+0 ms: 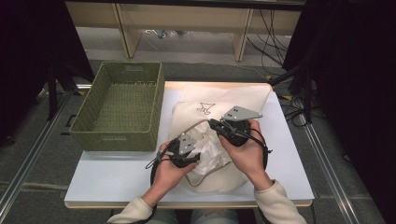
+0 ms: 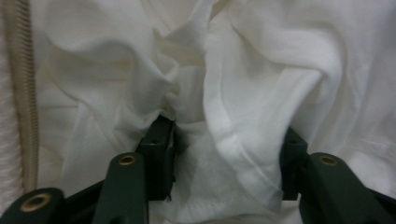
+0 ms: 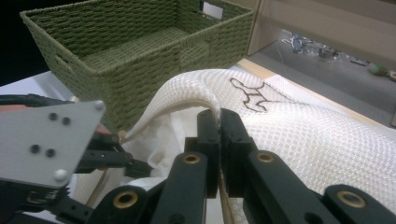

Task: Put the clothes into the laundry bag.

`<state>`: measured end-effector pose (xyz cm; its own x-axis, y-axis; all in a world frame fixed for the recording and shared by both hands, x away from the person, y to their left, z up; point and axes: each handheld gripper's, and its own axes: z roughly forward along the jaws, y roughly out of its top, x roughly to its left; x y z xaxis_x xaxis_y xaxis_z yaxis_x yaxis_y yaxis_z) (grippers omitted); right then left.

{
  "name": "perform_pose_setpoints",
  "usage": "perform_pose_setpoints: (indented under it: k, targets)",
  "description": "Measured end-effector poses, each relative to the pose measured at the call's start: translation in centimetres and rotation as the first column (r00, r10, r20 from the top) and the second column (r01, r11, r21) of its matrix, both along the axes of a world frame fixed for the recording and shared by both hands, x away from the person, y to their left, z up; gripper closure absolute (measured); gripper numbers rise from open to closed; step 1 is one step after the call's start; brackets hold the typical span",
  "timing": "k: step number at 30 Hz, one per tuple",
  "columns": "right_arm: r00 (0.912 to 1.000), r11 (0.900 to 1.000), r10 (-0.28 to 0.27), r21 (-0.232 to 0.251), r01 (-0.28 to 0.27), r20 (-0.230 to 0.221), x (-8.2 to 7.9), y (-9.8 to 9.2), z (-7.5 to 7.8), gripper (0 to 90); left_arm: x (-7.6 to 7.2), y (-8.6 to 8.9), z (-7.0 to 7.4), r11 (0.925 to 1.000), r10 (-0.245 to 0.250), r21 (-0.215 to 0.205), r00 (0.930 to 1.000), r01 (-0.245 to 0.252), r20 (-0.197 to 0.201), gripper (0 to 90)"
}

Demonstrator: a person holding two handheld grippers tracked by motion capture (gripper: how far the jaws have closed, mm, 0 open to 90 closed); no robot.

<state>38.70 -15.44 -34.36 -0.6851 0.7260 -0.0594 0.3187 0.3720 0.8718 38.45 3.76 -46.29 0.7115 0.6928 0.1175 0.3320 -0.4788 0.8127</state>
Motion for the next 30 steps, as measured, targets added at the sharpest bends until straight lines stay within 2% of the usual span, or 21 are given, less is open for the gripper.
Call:
perform_pose_setpoints:
  k: [1, 3, 4, 6, 8, 11, 12, 13, 14, 15, 16, 17, 19, 21, 22, 23, 26, 27, 28, 29, 30]
  targets:
    - [0.9999, 1.000, 0.002, -0.009, -0.001, 0.012, 0.1, 0.0, -0.1, 88.4, 0.2, -0.1, -0.1, 0.9998, 0.003, 0.019, 0.9999, -0.003, -0.015, 54.5]
    - [1.0000, 1.000, 0.004, -0.003, -0.004, 0.000, 0.1, 0.1, -0.2, 88.4, 0.5, -0.3, -0.3, 0.9997, 0.000, 0.024, 1.0000, 0.000, 0.002, 58.1]
    - [1.0000, 1.000, 0.010, -0.006, -0.010, 0.000, 0.1, 0.2, -0.2, 88.4, 0.6, -0.4, -0.2, 0.9989, -0.008, 0.045, 1.0000, 0.008, -0.002, 60.1]
    - [0.9999, 1.000, 0.008, -0.004, -0.008, -0.010, 0.1, 0.2, -0.3, 88.4, 0.8, -0.8, -0.3, 0.9986, 0.005, 0.052, 1.0000, -0.005, -0.005, 64.8]
    - [0.9999, 1.000, 0.012, -0.011, -0.012, 0.005, 0.2, 0.2, -0.4, 88.4, 1.1, -0.9, -0.2, 0.9981, 0.006, 0.061, 0.9999, -0.005, -0.015, 70.5]
    - [0.9999, 1.000, 0.009, -0.006, -0.009, -0.008, 0.1, 0.3, -0.3, 88.5, 1.4, -0.9, -0.1, 0.9998, 0.021, -0.003, 0.9993, -0.021, -0.031, 77.4]
    - [0.9999, 1.000, 0.014, -0.003, -0.014, -0.004, 0.1, 0.3, -0.3, 88.5, 1.3, -0.8, 0.3, 0.9999, 0.013, -0.007, 0.9993, -0.013, -0.036, 78.3]
    - [0.9999, 1.000, 0.004, 0.007, -0.004, -0.016, -0.1, 0.3, -0.2, 88.5, 1.2, -0.8, 0.5, 0.9994, 0.016, -0.029, 0.9994, -0.017, -0.032, 78.9]
    - [0.9999, 1.000, 0.000, 0.014, 0.000, -0.011, -0.1, 0.4, -0.2, 88.5, 1.0, -0.8, 1.0, 0.9992, 0.011, -0.038, 0.9997, -0.012, -0.022, 79.2]
    - [0.9999, 1.000, 0.012, 0.013, -0.012, 0.000, -0.1, 0.3, -0.1, 88.5, 0.6, -0.9, 1.7, 0.9960, 0.013, -0.089, 0.9999, -0.014, -0.007, 79.3]
    - [0.9999, 1.000, 0.010, 0.025, -0.009, -0.013, -0.3, 0.4, 0.0, 88.5, 0.3, -1.0, 2.4, 0.9944, 0.010, -0.105, 0.9999, -0.009, 0.014, 79.5]
    - [0.9997, 0.999, 0.024, 0.027, -0.024, 0.012, -0.2, 0.4, 0.1, 88.5, 0.1, -1.1, 2.9, 0.9908, 0.018, -0.135, 0.9994, -0.014, 0.031, 79.6]
    - [0.9994, 0.999, 0.030, 0.031, -0.030, 0.019, -0.5, 0.4, 0.5, 88.6, -0.1, -1.2, 4.2, 0.9892, 0.024, -0.146, 0.9964, -0.012, 0.081, 79.6]
    - [0.9988, 0.998, 0.040, 0.049, -0.042, 0.030, -0.9, 0.4, 1.0, 88.6, 0.1, -1.4, 4.7, 0.9916, 0.024, -0.129, 0.9945, -0.011, 0.102, 79.5]
    - [0.9981, 0.999, 0.032, 0.042, -0.035, 0.052, -1.2, 0.4, 1.3, 88.5, 0.4, -1.5, 4.6, 0.9925, 0.027, -0.121, 0.9946, -0.014, 0.101, 79.5]
    - [0.9983, 0.998, 0.039, 0.048, -0.041, 0.044, -1.3, 0.3, 1.5, 88.5, 0.8, -1.4, 4.3, 0.9965, 0.017, -0.083, 0.9948, -0.009, 0.101, 79.3]
    - [0.9982, 0.999, 0.031, 0.039, -0.033, 0.052, -1.0, 0.1, 1.3, 88.5, 2.1, -1.6, 2.3, 0.9982, 0.039, -0.048, 0.9978, -0.037, 0.054, 77.7]
    - [0.9991, 0.999, 0.020, 0.038, -0.021, 0.038, -0.8, 0.0, 1.1, 88.5, 2.8, -1.4, 1.4, 0.9993, 0.037, -0.011, 0.9981, -0.037, 0.050, 76.9]
    - [0.9995, 0.999, 0.016, 0.040, -0.017, 0.028, -0.5, 0.0, 0.7, 88.5, 3.0, -1.7, 0.6, 0.9966, 0.070, -0.046, 0.9966, -0.068, 0.044, 75.4]
    - [0.9999, 0.999, -0.001, 0.036, 0.000, 0.016, -0.3, -0.2, 0.5, 88.5, 3.0, -1.3, 0.8, 0.9994, 0.029, 0.017, 0.9986, -0.030, 0.045, 73.6]
    - [1.0000, 0.999, -0.005, 0.034, 0.004, 0.006, -0.2, -0.3, 0.4, 88.5, 2.7, -1.6, 0.8, 0.9986, 0.044, -0.031, 0.9980, -0.043, 0.046, 71.3]
